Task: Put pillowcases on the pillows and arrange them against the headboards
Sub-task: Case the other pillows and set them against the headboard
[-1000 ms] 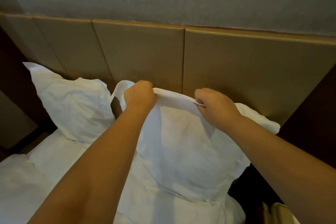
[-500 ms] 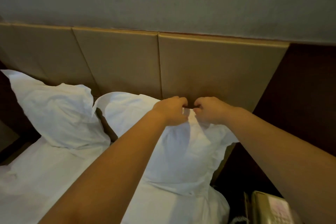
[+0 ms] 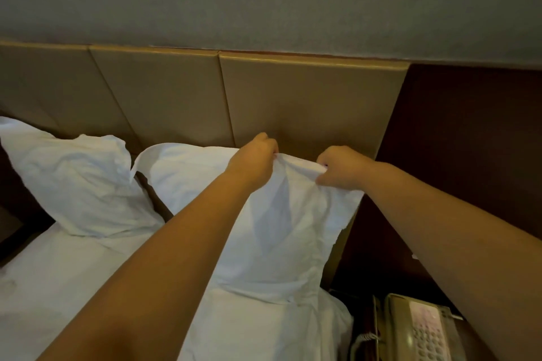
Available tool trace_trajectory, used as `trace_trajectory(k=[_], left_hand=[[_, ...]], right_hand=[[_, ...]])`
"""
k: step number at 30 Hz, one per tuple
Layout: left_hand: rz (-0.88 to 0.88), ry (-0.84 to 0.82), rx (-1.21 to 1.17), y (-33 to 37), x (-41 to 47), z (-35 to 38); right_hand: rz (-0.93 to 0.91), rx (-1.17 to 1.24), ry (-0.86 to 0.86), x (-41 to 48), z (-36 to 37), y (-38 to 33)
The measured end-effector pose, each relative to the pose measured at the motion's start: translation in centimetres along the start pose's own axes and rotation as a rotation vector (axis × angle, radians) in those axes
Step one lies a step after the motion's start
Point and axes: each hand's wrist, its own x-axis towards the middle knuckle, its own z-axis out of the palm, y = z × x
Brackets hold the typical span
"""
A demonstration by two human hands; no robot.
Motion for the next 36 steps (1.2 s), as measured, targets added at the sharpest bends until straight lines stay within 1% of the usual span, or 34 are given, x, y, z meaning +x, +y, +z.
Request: trace_trajectory(k=[3,6,8,13,17,19,24,27,32,36], left_hand=[[-0.099,-0.014,0.046,1.6,-0.3,0.1],[-0.112,-0.024,0.116,3.5,-1.4,0.0],[-0.122,-0.014,0.111,4.9,-2.6,-0.4],[-0.229,-0.016,0.094,7.8,-7.7,-1.6],[-0.354,-0.085,0.136,8.5,-14.6,-2.1],[-0.427,-0.124,0.158,8.1,-18.4,-2.5],[-0.674,-0.203,0.208,6.3,-28.7,-4.5],[-0.771,-0.267,0.241,4.4,-33.8,-6.0],[-0.841,-0.226,0.264,-0.6,-38.3,-9.2],[-0.847,-0.226,0.245,-5.2,-39.4,-10.5]], right_hand=[[0.04,-0.141,0.054,-1.3,-1.3,1.3],[0.075,-0.18,0.156,-3.4,-2.2,2.0],[0.08,-0.168,0.212,-4.8,-2.9,2.4],[-0.055,-0.065,0.229,-9.2,-3.7,2.0],[-0.186,0.004,0.193,-12.8,-2.0,0.4],[-0.241,0.015,0.164,-14.6,-0.8,-0.9],[-0.419,0.039,0.064,-19.1,2.8,-5.5],[-0.491,0.036,0.031,-21.4,4.8,-8.8],[-0.548,0.007,0.047,-22.4,6.4,-15.4],[-0.517,-0.013,0.072,-20.4,7.1,-19.3]])
